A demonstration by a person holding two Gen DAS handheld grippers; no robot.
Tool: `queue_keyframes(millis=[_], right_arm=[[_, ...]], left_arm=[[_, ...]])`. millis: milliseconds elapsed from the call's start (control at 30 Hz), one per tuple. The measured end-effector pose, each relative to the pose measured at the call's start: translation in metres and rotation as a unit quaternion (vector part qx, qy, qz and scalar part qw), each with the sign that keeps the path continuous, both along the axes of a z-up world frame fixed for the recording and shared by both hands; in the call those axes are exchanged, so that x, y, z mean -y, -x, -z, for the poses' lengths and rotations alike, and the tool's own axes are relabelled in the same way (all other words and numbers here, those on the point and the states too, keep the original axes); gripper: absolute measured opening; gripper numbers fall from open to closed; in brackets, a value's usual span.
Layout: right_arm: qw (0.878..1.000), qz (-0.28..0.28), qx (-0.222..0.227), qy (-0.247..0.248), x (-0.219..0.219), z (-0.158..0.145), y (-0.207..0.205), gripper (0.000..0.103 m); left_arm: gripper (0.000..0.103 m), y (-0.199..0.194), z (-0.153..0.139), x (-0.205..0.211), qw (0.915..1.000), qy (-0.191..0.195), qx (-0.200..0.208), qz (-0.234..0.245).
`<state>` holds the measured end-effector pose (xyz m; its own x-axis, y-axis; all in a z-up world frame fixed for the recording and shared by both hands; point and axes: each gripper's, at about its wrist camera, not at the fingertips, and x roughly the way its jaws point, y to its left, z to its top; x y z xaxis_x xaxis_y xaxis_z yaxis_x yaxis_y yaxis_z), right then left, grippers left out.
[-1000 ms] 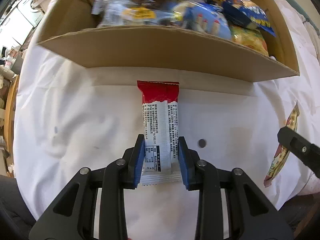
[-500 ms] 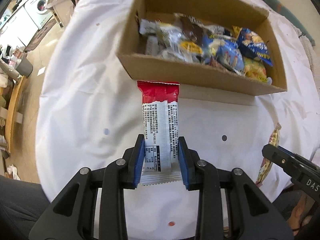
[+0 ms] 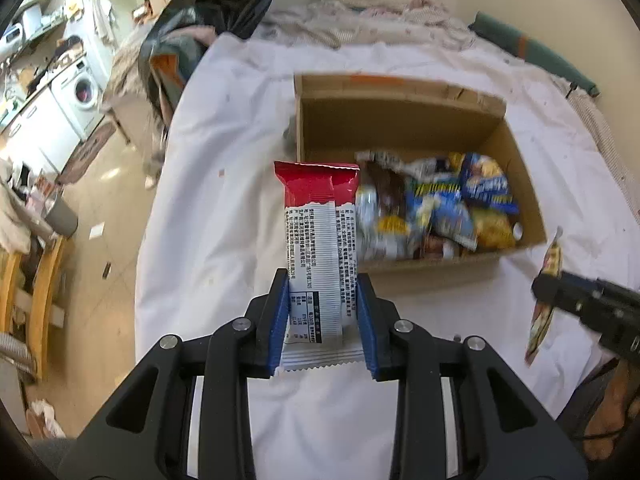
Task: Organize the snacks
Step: 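Carry both held bars over the box with both tools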
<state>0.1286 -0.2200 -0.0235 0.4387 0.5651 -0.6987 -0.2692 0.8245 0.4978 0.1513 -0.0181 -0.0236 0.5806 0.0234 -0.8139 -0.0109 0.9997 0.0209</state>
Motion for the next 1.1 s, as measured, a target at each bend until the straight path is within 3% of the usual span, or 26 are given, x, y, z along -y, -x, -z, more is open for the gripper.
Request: queue_keyframes(millis=[100,200,400,567,633,700,800,1100], right_arm=[[0.999,0.020,0.027,-0.001,0.012,-0.012,-0.014,0.027],[0.998,0.043,0.031,-0.015,0.029,-0.017,-0.028,0.027],[0.997,0.063,0.034,0.005,0.039,-0.016,-0.058,0.027],[0.997,0.067,0.029,0.007,0.044,-0.010,-0.082,0.027],[0.997,0.069,0.026,0.018,0.041,-0.006,-0.090,0.027],[0.997,0.070,0.015,0.022,0.038,0.002,-0.098,0.027],[0.997,0.072,0.005,0.023,0.033,0.009,-0.103,0.027],[0.998,0.057,-0.003,0.037,0.012,0.016,-0.116,0.027]], left_arm=[[0.028,-0.013,-0.012,-0.003,0.9999,0.002,0.011,0.005],[0.028,-0.027,-0.017,-0.006,0.9997,0.015,0.015,0.006],[0.028,-0.057,-0.017,-0.004,0.9996,0.025,0.012,0.005],[0.028,-0.085,0.002,0.005,0.9995,0.021,0.009,0.022],[0.028,-0.094,0.016,0.003,0.9989,0.044,-0.004,0.017],[0.028,-0.095,0.023,0.005,0.9993,0.034,-0.006,0.018],[0.028,-0.095,0.025,0.008,0.9997,0.019,-0.006,0.017],[0.028,-0.108,0.038,-0.001,0.9990,0.033,-0.028,-0.009]])
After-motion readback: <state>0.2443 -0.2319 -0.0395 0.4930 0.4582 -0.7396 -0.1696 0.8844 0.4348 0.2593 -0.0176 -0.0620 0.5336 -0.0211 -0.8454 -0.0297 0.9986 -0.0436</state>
